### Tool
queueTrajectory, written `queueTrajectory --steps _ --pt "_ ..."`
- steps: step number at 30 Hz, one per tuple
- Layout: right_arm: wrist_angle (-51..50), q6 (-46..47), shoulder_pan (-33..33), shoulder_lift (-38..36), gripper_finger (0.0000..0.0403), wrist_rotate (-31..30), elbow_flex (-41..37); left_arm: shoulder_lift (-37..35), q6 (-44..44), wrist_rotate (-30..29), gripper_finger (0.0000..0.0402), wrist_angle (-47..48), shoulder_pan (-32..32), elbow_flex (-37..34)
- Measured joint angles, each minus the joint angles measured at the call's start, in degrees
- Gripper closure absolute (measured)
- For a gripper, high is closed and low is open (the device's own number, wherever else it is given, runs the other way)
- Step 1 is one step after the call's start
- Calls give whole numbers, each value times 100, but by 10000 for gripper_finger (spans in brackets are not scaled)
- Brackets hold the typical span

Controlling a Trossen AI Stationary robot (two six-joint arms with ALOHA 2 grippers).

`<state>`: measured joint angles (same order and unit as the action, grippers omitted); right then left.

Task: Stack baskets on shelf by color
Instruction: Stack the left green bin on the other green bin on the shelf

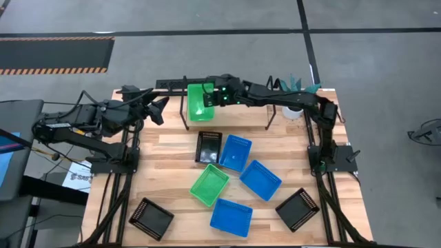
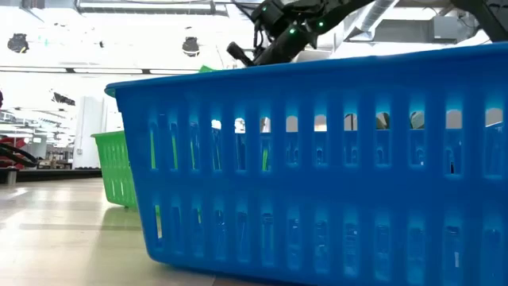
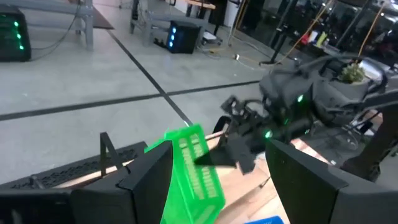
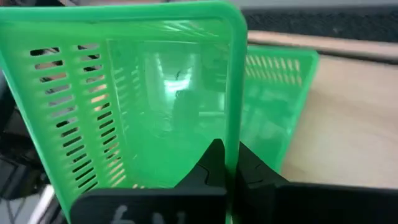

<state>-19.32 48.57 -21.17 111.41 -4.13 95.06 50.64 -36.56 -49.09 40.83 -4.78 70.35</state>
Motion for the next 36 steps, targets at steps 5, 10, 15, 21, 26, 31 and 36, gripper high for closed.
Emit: queueTrajectory --steps 5,10,15,21,26,31,36 --pt "83 64 -91 49 390 -1 16 -1 -19 -83 157 34 -3 0" --pt "198 93 -169 221 394 -9 20 -4 -30 -163 158 35 5 0" --pt "214 135 -237 405 385 179 8 -4 -35 -172 158 64 68 0" --pt "306 92 -306 391 379 146 12 -4 -35 -175 158 80 83 0" --pt "321 70 -337 394 381 231 12 -4 -35 -224 158 83 83 0" --pt "304 67 -339 412 355 299 12 -4 -32 -246 158 86 83 0" --pt "322 64 -355 416 318 292 12 -4 -32 -256 157 86 83 0"
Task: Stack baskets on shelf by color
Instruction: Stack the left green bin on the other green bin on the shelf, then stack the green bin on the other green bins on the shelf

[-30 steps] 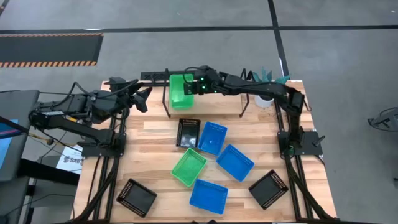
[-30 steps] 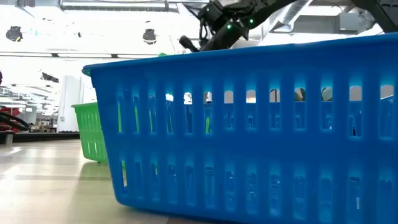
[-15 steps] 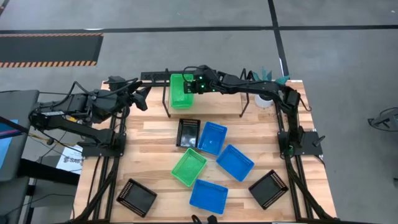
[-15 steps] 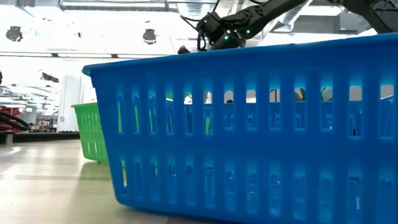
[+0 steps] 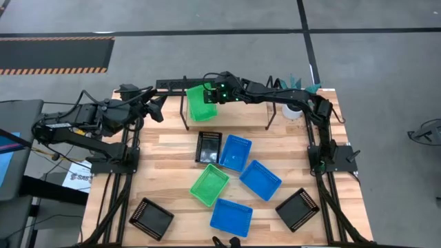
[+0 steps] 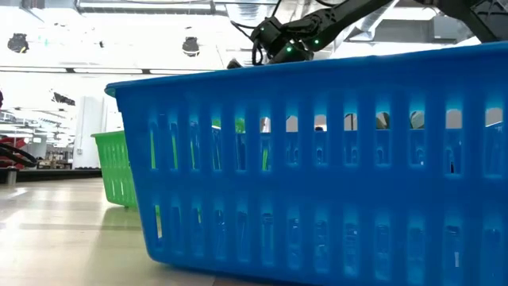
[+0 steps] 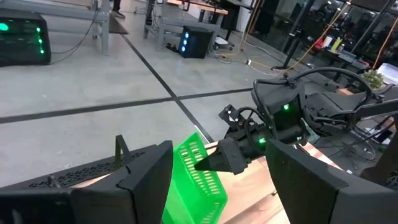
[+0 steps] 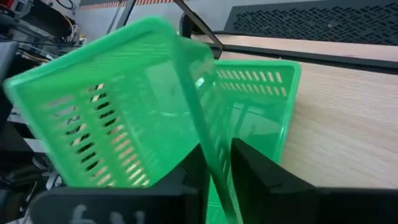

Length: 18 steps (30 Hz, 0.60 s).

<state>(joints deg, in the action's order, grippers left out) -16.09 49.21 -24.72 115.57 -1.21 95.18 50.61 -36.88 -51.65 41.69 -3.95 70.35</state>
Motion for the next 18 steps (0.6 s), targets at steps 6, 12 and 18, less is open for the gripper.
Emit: queueTrajectory --steps 6,12,18 --pt "2 -7 -73 0 283 -11 0 0 6 -4 157 0 0 0" --pt "11 -11 -145 0 262 -20 0 0 22 -3 157 4 0 0" --pt "57 -119 -228 -44 245 134 -4 0 18 17 157 99 0 0"
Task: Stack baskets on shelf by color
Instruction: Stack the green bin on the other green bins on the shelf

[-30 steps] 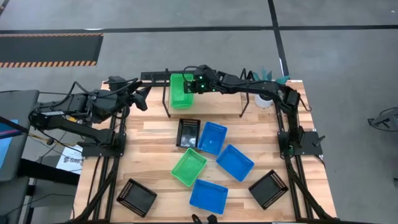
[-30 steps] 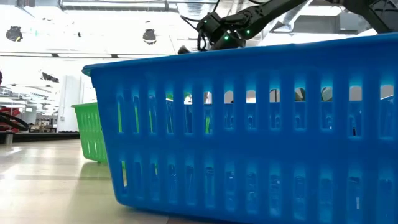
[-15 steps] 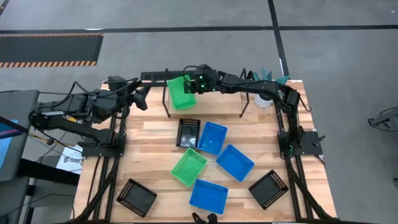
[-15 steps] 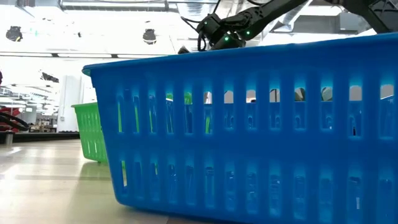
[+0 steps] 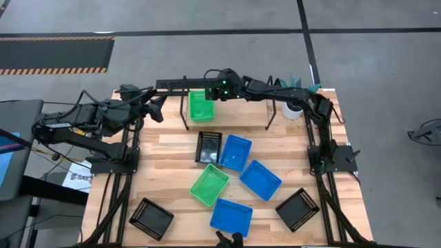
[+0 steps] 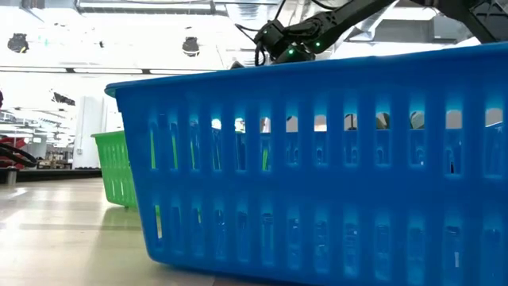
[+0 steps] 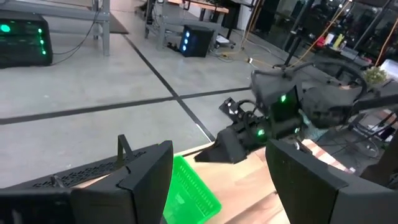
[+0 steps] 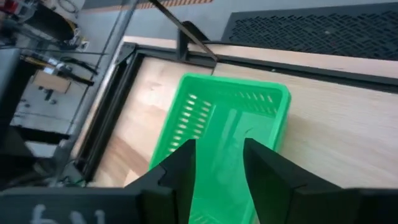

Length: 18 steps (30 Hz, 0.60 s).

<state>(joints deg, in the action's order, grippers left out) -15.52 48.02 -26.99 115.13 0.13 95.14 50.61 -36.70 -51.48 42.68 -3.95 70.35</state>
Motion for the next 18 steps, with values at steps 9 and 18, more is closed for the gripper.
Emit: queueTrajectory --steps 9,18 --pt "-1182 -803 -170 -962 243 581 8 -52 -335 989 157 294 391 0" --pt "-5229 -1317 1047 -1856 231 -16 4 -37 -474 1815 157 826 566 0"
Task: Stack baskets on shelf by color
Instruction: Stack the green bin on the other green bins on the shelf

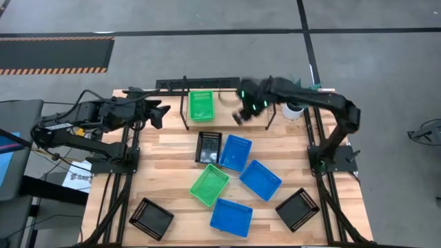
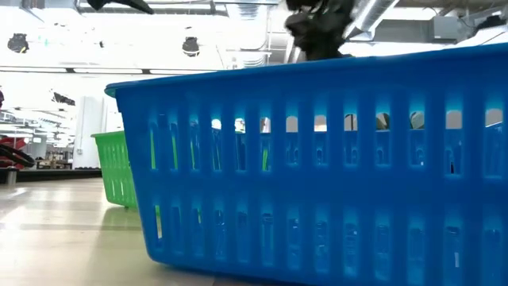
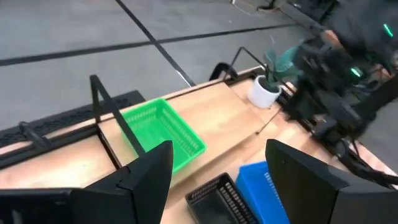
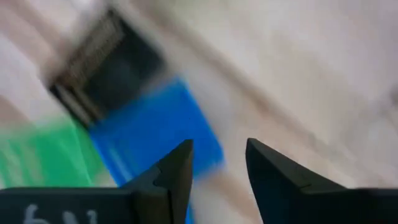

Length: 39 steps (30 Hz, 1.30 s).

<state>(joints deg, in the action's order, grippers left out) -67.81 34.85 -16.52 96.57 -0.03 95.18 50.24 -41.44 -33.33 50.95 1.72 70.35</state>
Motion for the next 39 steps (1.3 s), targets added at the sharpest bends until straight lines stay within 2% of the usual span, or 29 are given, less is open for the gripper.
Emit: queueTrajectory --steps 5,10,13,26,39 --pt "-1103 816 1221 -18 198 -423 -7 0 1 102 157 178 2 0" --pt "-1007 1544 2286 168 162 -427 -10 0 28 525 157 248 2 0" --pt "-768 1835 2651 226 153 -423 -9 2 72 654 157 246 2 -1" --pt "775 2425 2856 607 153 -516 2 2 285 1197 157 512 4 -2" --pt "1186 2817 3044 1392 154 -464 2 2 -262 1270 157 585 4 -4"
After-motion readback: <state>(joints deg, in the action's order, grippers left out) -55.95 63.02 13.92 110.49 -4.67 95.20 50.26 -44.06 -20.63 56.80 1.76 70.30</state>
